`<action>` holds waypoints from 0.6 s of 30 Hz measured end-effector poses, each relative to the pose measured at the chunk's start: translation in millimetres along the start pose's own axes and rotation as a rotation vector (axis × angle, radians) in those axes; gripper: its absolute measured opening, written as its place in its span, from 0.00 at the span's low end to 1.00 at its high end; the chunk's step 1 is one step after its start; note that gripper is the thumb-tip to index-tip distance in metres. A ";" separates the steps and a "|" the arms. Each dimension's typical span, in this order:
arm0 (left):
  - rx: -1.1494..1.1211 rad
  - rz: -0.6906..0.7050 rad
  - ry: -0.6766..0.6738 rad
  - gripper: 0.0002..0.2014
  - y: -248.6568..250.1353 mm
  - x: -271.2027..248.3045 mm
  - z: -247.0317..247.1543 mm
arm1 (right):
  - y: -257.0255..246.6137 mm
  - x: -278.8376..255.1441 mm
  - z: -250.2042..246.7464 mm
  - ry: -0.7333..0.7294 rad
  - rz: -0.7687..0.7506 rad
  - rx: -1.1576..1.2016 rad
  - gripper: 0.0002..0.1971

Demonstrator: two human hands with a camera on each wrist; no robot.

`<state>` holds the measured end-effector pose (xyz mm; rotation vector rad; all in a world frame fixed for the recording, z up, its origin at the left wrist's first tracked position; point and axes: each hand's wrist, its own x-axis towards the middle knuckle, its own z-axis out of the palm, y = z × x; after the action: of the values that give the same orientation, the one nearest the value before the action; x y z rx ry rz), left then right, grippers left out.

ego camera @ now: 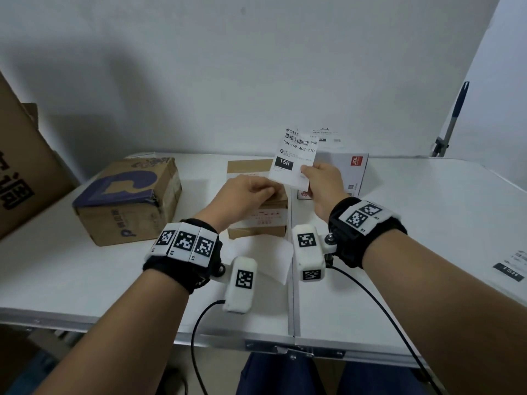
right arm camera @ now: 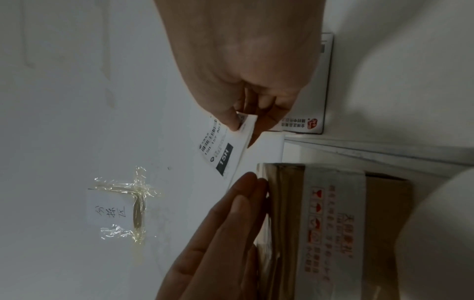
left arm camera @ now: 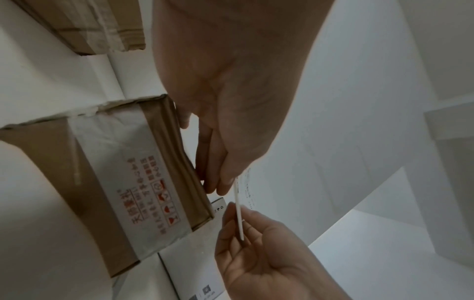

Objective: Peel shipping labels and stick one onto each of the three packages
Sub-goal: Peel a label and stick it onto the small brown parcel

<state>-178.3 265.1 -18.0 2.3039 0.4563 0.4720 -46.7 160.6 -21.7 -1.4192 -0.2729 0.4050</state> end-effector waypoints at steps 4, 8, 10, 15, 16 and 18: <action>-0.061 0.026 -0.023 0.10 7.6 -8.6 7.3 | 0.9 -5.5 -8.4 -0.014 -0.031 -0.018 0.10; -0.035 0.038 -0.019 0.11 13.5 -12.9 12.2 | 4.1 -12.8 -14.9 -0.026 -0.047 -0.046 0.11; -0.047 0.025 -0.008 0.11 13.8 -14.0 11.4 | 3.2 -15.3 -16.4 -0.028 -0.061 -0.053 0.10; -0.208 -0.041 0.031 0.09 3.9 -12.9 4.1 | -1.3 -16.3 -13.1 0.015 -0.151 -0.094 0.10; -0.272 -0.065 0.069 0.09 1.7 -12.7 2.4 | -1.0 -15.7 -12.0 0.023 -0.176 -0.100 0.10; -0.431 -0.106 0.172 0.09 -1.1 -12.3 -1.0 | 1.0 -14.3 -10.5 0.031 -0.221 -0.111 0.10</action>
<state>-189.7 260.9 -20.6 1.8248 0.5027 0.6499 -55.3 145.1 -23.3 -1.4844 -0.4274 0.1891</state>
